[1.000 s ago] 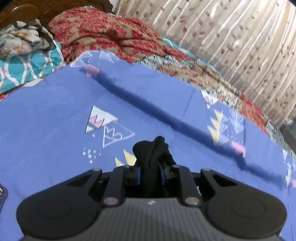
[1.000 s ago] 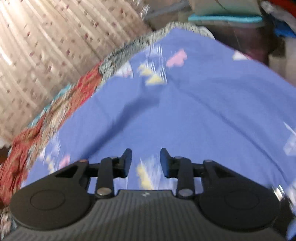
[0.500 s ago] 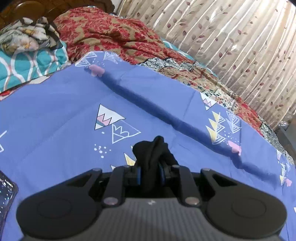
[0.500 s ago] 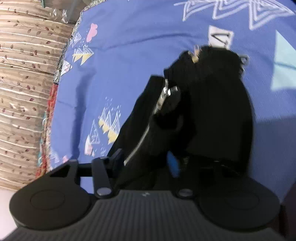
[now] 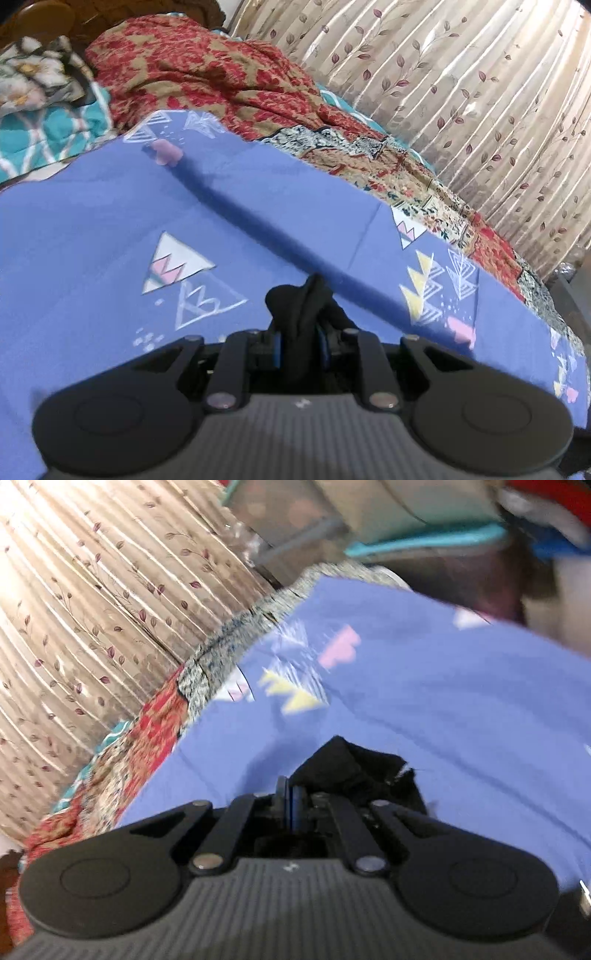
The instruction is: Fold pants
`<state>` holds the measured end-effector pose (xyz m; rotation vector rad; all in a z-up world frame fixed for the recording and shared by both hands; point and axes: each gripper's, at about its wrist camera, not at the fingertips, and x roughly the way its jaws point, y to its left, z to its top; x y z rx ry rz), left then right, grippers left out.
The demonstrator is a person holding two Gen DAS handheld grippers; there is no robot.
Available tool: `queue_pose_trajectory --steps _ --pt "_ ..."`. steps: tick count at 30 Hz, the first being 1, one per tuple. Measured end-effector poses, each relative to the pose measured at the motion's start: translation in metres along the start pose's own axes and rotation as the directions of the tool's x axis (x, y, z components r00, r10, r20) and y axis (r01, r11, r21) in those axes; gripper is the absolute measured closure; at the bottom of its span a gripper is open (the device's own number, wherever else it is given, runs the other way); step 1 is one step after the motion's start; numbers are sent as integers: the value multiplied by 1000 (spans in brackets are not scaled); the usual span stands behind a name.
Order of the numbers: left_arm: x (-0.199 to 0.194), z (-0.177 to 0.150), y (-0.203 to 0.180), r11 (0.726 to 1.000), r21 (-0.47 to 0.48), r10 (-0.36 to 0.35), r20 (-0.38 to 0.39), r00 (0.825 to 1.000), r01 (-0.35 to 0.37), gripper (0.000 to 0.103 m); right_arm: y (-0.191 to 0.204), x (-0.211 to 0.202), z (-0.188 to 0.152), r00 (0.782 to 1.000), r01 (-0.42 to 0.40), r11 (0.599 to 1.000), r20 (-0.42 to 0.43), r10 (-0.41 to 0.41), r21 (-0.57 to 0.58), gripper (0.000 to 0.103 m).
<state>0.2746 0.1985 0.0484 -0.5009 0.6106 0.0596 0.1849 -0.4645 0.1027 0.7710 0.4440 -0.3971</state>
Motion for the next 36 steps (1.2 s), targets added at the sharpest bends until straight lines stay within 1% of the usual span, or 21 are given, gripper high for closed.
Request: queue_pose_trajectory --steps 2,4,5,6,7,8,9,10,11,13,15,18,21,22,24,26,28,31,33,35,36 --pt "15 -3 -7 1000 11 6 6 1000 -6 87 7 20 -2 999 8 1000 34 -7 -24 99" --pt "32 -9 -10 999 32 31 -4 1000 -31 87 -5 40 -10 999 24 1000 33 -24 -9 99" --pt "46 -15 -10 997 53 57 -29 998 -55 86 -10 55 -19 999 44 999 13 -44 -2 98" --pt "58 -20 -9 994 72 83 -72 994 -77 85 -21 59 -28 998 64 998 -21 -64 -10 94" --pt "74 -26 -6 990 85 123 -136 983 -112 79 -26 71 -36 993 99 995 -66 -100 -18 91" --pt "83 -30 -2 988 81 144 -183 973 -131 70 -33 80 -44 985 129 992 -112 -130 -16 82" --pt "88 -33 2 986 77 160 -209 965 -147 61 -40 83 -48 980 137 991 -144 -136 -5 76" --pt "86 -35 6 983 72 182 -220 958 -170 44 -45 81 -53 981 124 992 -154 -121 15 65" --pt "81 -34 9 982 67 187 -215 959 -177 36 -50 76 -54 984 108 994 -146 -103 23 57" --pt "64 -32 14 988 63 154 -204 967 -144 28 -58 59 -51 989 85 996 -124 -83 13 57" --pt "38 -32 21 991 74 122 -195 973 -109 25 -71 39 -45 991 70 997 -117 -68 18 57" --pt "-10 -39 35 989 113 110 -174 979 -91 21 -101 -4 -38 994 66 997 -86 -63 31 57" --pt "-57 -49 56 992 103 94 -163 982 -77 15 -134 -53 -38 994 101 995 -40 -100 20 57" --pt "-70 -53 64 993 86 89 -170 982 -75 10 -146 -67 -40 992 126 992 -31 -125 14 57" --pt "-93 -66 81 996 54 81 -198 977 -71 9 -172 -92 -44 983 180 984 -24 -180 -6 55" --pt "-110 -84 96 997 31 71 -252 965 -66 9 -195 -107 -52 974 222 975 -45 -223 -19 52" --pt "-119 -103 108 998 10 66 -315 947 -66 9 -203 -108 -60 962 256 965 -79 -260 -51 52" --pt "-123 -126 113 998 -20 45 -380 924 -57 8 -193 -91 -73 954 260 956 -119 -277 -138 52" --pt "-127 -136 110 998 -40 29 -387 922 -48 6 -180 -74 -81 946 256 944 -146 -289 -210 49" --pt "-129 -141 100 999 -19 32 -387 922 -42 5 -177 -59 -88 935 255 937 -185 -302 -240 41" --pt "-130 -143 96 999 -4 38 -385 922 -43 5 -174 -53 -94 930 264 927 -186 -318 -267 41"
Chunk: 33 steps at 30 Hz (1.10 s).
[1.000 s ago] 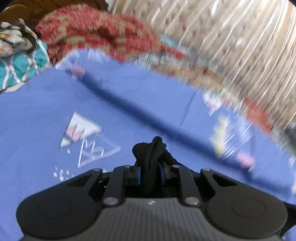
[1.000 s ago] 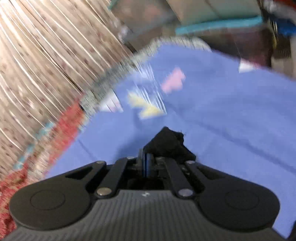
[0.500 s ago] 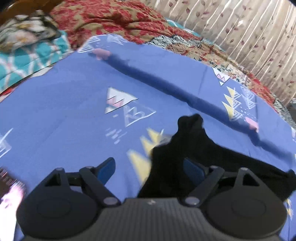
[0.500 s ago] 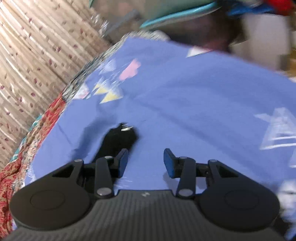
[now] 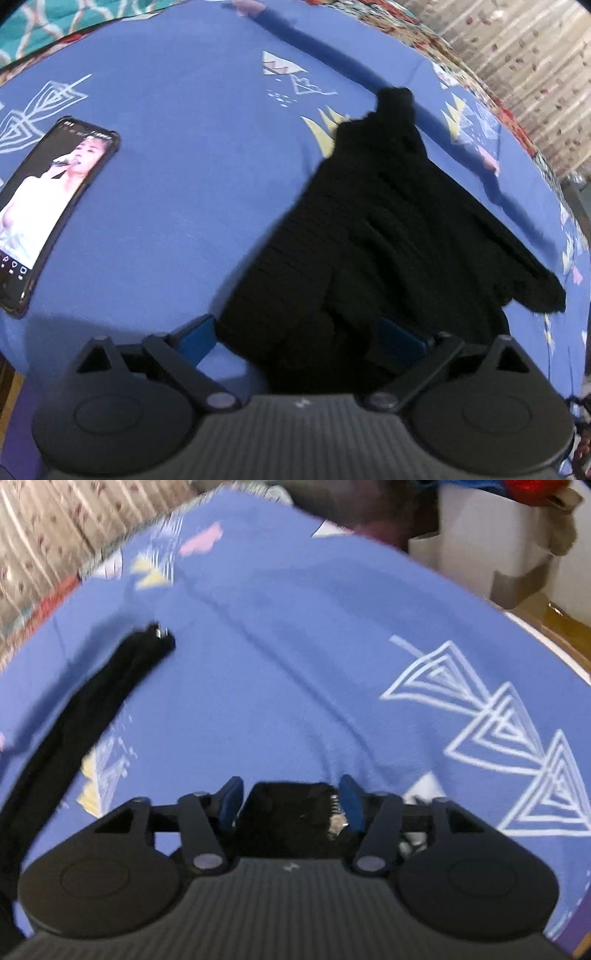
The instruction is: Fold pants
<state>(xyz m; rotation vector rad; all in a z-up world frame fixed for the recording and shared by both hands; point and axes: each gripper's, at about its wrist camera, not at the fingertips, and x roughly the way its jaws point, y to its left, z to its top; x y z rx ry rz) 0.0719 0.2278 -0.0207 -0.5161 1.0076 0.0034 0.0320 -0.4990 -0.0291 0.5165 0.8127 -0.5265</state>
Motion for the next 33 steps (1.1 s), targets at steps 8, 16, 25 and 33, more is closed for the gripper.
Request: queue_pose_trajectory --steps 8,16,25,33 --pt "7 -9 -15 986 85 139 21 990 -140 45 27 -18 -18 998 -26 972 43 37 -234 35" --pt "5 -17 -24 977 124 170 46 984 -174 68 22 -5 -18 994 103 971 50 -95 -215 81" --pt "-7 -16 -23 975 133 177 13 984 -177 49 0 12 9 968 241 969 91 -235 -61 48" --pt "-59 40 -30 984 165 37 182 983 -68 21 25 -39 47 953 87 993 283 -105 77 39"
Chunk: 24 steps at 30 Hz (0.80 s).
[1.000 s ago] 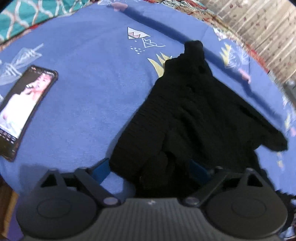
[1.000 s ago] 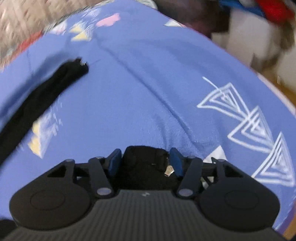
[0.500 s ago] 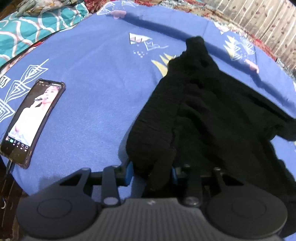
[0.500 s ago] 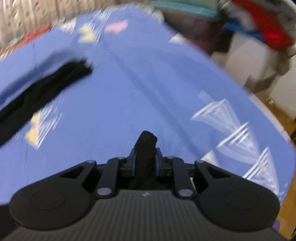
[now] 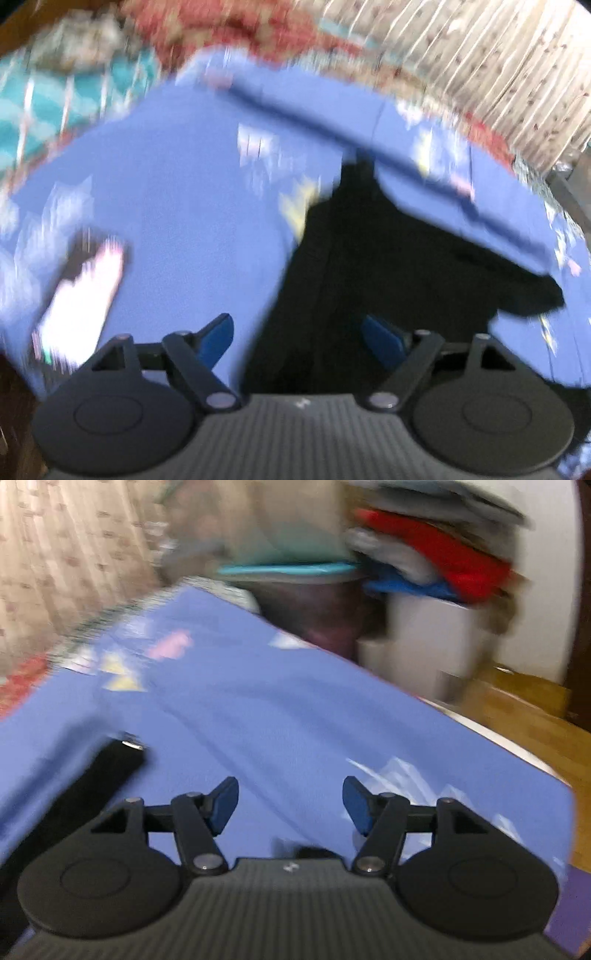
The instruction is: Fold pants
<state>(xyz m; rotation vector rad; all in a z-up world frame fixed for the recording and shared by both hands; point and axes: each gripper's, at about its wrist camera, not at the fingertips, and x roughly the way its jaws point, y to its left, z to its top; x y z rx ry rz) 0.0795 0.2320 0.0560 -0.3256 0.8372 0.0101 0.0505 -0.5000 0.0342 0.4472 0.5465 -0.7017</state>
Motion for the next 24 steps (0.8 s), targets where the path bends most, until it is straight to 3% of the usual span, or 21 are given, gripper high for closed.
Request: queue_pose_trajectory --steps 4,7,11,15,18,19,20,21,22,24 --pt "45 67 -42 977 183 81 159 984 -110 19 79 33 33 977 -201 978 -82 196 -52 44" --pt "104 103 -85 951 277 89 183 979 -138 12 143 83 55 949 -275 961 -171 265 -34 46" --pt "181 124 -128 913 369 133 133 982 -174 13 211 154 64 932 -246 969 -271 240 12 46" --pt "225 115 -140 874 435 190 101 977 -215 19 245 197 53 924 -183 983 -339 176 11 45" --pt "245 109 -130 869 436 222 81 972 -235 40 251 232 36 919 -69 997 -392 53 -28 45" --pt "248 108 -125 869 428 238 75 968 -247 60 248 241 30 915 -46 999 -402 32 -24 47" --pt "252 108 -120 877 415 240 54 969 -241 75 247 243 26 926 -43 999 -377 28 -31 59" --pt "254 109 -116 892 395 224 36 974 -220 82 250 241 25 938 -32 997 -346 9 -63 72" --pt "252 110 -113 904 375 207 36 978 -206 84 252 240 24 943 -16 994 -332 -20 -105 94" --pt "242 107 -113 905 366 197 84 977 -214 86 241 234 29 944 -44 997 -328 20 -67 96"
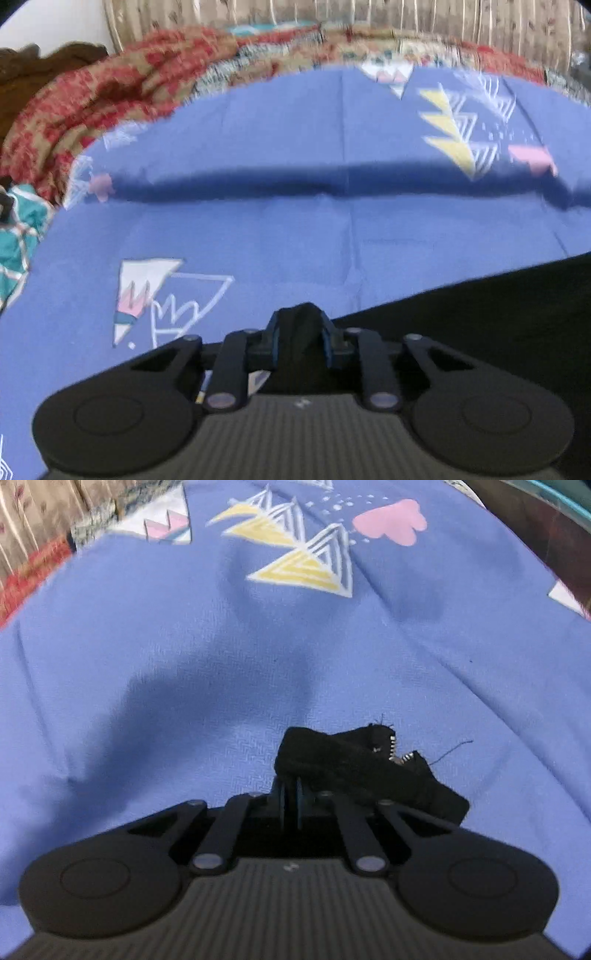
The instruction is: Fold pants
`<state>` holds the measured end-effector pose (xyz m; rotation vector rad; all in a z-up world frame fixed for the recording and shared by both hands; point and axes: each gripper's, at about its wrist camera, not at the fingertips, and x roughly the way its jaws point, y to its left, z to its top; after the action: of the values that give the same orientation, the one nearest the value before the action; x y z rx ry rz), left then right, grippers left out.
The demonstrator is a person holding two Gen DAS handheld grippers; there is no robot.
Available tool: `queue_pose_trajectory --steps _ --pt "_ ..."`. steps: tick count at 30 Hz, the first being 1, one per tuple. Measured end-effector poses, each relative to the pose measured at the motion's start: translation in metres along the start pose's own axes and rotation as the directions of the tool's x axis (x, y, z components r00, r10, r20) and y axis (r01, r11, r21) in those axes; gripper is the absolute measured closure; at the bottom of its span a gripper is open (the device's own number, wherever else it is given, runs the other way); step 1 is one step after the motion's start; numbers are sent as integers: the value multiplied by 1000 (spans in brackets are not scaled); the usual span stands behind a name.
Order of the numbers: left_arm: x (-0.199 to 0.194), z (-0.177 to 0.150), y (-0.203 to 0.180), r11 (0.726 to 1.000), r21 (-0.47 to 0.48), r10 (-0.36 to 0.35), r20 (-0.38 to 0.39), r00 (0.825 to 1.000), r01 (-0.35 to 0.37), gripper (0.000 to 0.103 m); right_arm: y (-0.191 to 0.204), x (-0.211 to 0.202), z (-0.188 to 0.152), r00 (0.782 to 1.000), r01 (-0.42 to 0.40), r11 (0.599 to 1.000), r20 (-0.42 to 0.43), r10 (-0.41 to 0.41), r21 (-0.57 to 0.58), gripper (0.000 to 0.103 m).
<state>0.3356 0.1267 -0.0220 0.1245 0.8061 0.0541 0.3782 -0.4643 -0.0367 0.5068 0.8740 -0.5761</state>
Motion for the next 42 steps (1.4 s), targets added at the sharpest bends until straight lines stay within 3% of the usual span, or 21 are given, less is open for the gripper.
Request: queue_pose_trajectory --steps 4,10,17,19,21,25,27,29,30,32,33,34,35,36,40,42 --pt "-37 0 -1 1000 -10 0 94 996 1 87 -37 -42 6 991 -122 985 66 115 124 96" --pt "-129 -23 10 997 -45 -50 229 972 62 87 -101 -139 -9 936 -347 896 161 313 279 96" --pt "-220 -101 42 972 -174 -120 204 972 156 87 -192 -234 -73 896 -440 840 217 387 317 96" --pt "-237 -126 47 967 -190 -135 186 973 170 87 -224 -253 -100 898 -437 834 213 385 338 96" --pt "-252 -152 51 962 -208 -144 160 977 176 100 -253 -263 -124 905 -423 828 208 370 367 96" --pt "-267 -197 64 950 -267 -139 106 985 163 100 -308 -279 -178 919 -394 820 211 334 416 96" --pt "-264 -216 69 948 -290 -124 47 991 132 100 -328 -272 -204 937 -350 813 172 305 465 96" --pt "-267 -229 76 933 -333 -134 26 991 135 100 -343 -263 -225 964 -267 811 135 231 521 88" --pt "-271 -232 82 920 -363 -144 31 989 145 98 -348 -260 -232 972 -236 804 122 203 545 85" --pt "-278 -235 95 893 -420 -159 46 986 163 92 -356 -261 -239 977 -211 792 131 166 572 66" --pt "-281 -234 103 877 -447 -164 58 985 173 88 -354 -266 -240 977 -210 798 154 148 565 65" --pt "-283 -233 109 865 -470 -165 69 984 178 76 -349 -272 -239 976 -206 814 179 127 543 65" --pt "-284 -230 117 850 -495 -165 75 983 181 57 -340 -279 -236 972 -204 842 205 114 500 65" --pt "-282 -227 121 837 -515 -169 76 983 184 48 -328 -285 -232 967 -207 871 227 113 446 65" --pt "-257 -210 130 785 -583 -215 62 975 210 27 -276 -301 -227 940 -278 933 264 216 228 61" --pt "-238 -201 126 765 -602 -255 45 966 230 26 -244 -303 -231 928 -327 937 230 293 125 60"
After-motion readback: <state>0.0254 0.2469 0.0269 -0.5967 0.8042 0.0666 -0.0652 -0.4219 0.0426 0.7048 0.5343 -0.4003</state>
